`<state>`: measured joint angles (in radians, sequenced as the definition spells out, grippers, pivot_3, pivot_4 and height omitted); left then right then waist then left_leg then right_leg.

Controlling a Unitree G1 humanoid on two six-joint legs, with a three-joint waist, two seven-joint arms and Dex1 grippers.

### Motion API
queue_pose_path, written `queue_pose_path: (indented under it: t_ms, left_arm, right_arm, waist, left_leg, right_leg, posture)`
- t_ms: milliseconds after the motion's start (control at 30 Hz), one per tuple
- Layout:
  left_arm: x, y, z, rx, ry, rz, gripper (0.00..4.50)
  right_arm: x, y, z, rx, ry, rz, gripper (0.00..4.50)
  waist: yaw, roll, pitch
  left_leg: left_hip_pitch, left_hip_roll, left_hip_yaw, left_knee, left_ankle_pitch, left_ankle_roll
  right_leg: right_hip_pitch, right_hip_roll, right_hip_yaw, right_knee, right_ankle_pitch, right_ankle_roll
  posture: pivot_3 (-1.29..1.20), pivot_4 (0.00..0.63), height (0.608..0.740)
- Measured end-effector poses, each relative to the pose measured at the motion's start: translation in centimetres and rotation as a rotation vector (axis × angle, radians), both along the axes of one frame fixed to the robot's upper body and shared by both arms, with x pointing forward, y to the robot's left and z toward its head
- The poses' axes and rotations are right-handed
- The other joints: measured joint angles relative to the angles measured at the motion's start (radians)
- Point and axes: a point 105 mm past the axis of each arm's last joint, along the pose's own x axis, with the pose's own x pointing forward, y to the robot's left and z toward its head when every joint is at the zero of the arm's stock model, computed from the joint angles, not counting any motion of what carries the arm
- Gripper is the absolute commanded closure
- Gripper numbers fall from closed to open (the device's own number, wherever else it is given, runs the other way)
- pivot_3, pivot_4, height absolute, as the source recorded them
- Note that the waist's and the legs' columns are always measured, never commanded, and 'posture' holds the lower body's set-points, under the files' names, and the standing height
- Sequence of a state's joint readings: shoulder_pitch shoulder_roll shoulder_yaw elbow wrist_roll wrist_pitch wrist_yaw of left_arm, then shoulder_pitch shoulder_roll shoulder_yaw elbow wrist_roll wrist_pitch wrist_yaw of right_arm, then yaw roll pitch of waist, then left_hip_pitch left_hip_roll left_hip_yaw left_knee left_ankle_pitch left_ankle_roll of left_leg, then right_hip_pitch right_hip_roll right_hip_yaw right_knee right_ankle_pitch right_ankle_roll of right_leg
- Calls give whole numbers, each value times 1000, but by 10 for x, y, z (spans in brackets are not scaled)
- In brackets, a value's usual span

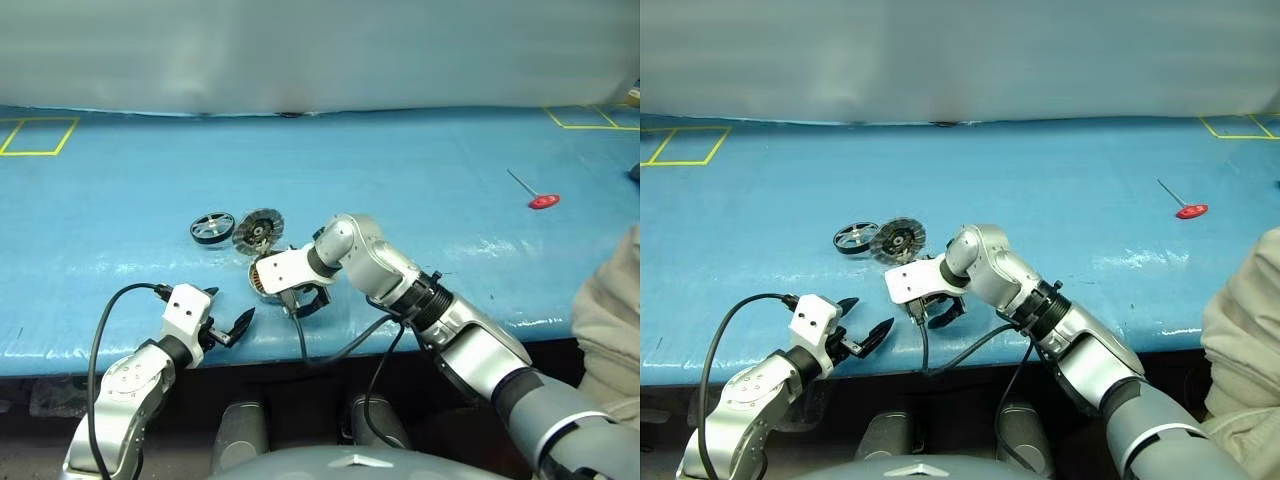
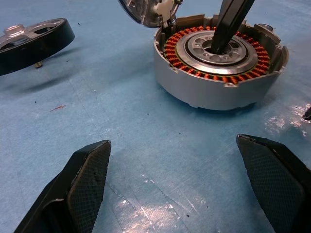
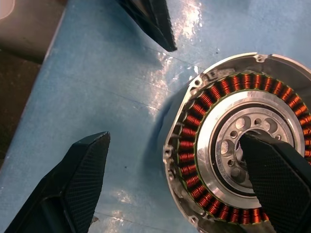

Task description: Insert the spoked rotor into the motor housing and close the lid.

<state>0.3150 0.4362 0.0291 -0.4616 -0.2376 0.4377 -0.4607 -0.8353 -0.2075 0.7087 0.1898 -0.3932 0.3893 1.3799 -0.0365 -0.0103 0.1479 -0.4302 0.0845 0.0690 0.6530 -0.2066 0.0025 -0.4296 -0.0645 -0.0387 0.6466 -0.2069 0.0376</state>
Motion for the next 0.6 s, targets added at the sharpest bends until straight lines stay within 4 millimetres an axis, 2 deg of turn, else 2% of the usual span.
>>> queue_pose_path:
  t_ms: [600]
  left_arm:
    - [0, -1, -3, -6, 17, -15, 0]
  right_arm:
    - [4, 0, 4, 5, -30, -7, 39]
  waist:
    - [11, 0, 0]
  left_leg:
    - [-1, 0, 0, -1, 0, -1]
  right_leg:
    - [-1, 0, 0, -1, 0, -1]
  posture:
    - [0, 150, 740]
